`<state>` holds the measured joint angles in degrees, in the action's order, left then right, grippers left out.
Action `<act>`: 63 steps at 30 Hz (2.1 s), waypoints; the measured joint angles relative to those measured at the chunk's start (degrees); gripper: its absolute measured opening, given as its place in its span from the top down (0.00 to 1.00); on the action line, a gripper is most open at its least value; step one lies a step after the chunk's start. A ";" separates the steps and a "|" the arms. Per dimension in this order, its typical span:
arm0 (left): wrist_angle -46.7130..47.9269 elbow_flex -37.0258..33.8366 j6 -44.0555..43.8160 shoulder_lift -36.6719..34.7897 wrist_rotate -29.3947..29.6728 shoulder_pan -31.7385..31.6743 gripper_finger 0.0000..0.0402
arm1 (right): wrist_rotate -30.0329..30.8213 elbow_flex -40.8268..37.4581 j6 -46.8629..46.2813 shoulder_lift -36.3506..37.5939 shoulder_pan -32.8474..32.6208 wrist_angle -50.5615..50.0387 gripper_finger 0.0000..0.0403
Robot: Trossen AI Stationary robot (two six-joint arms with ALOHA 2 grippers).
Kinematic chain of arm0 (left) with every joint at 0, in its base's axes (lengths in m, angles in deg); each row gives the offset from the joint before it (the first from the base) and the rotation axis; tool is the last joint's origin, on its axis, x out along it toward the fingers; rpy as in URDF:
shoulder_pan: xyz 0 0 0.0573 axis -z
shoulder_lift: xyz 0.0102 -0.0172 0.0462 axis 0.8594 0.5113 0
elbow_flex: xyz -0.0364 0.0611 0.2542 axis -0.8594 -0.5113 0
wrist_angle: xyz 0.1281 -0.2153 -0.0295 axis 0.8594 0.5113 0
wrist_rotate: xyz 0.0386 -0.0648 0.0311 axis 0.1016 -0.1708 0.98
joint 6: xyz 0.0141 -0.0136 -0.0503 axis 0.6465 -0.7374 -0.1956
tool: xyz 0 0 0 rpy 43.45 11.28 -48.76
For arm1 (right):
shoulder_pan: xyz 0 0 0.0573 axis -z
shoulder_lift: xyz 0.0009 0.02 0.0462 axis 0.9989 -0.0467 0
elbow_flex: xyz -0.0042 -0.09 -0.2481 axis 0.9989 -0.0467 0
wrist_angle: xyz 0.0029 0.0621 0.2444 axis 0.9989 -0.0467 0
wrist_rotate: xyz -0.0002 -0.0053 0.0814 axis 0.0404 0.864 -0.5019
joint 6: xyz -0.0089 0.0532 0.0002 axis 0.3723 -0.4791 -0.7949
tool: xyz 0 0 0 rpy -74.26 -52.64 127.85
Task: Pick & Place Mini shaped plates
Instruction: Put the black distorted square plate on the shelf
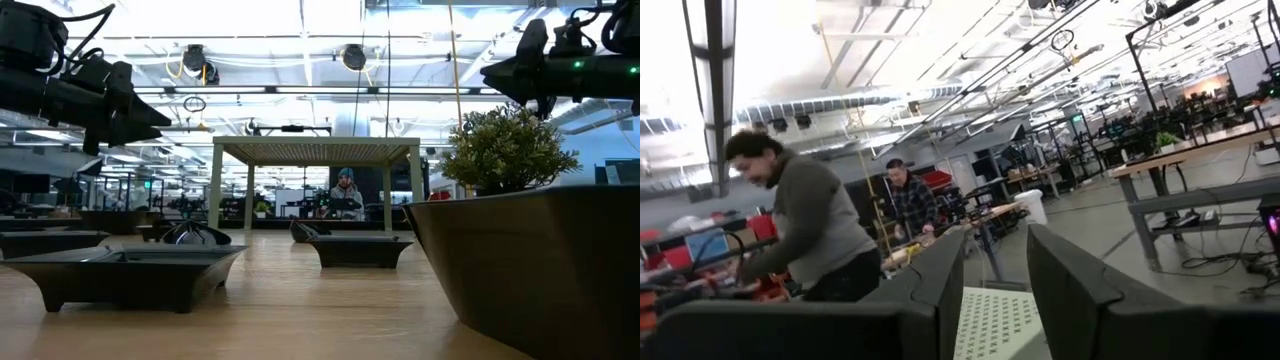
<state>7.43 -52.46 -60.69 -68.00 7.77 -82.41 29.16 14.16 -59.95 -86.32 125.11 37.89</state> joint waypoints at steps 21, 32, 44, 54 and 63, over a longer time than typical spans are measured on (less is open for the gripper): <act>0.00 -0.01 0.02 -0.01 0.01 -0.02 0.55 | -0.16 1.54 -5.07 -4.54 0.00 2.15 0.75; 0.00 0.00 0.00 -0.02 0.00 0.00 0.55 | -2.77 17.01 3.58 -13.69 -0.01 -13.80 0.75; 0.00 -0.01 0.00 -0.01 0.00 0.00 0.55 | -9.23 39.92 10.04 -27.16 -6.75 -50.90 0.75; -0.01 0.01 0.01 0.00 0.01 0.00 0.55 | -10.56 42.17 8.38 -34.10 -14.67 -50.23 0.75; -0.01 -0.01 0.01 -0.01 0.01 -0.01 0.55 | -10.71 42.26 6.87 -34.33 -17.94 -50.22 0.75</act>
<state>7.42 -52.47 -60.67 -68.02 7.78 -82.42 18.45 56.42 -53.07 -120.64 107.16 -12.33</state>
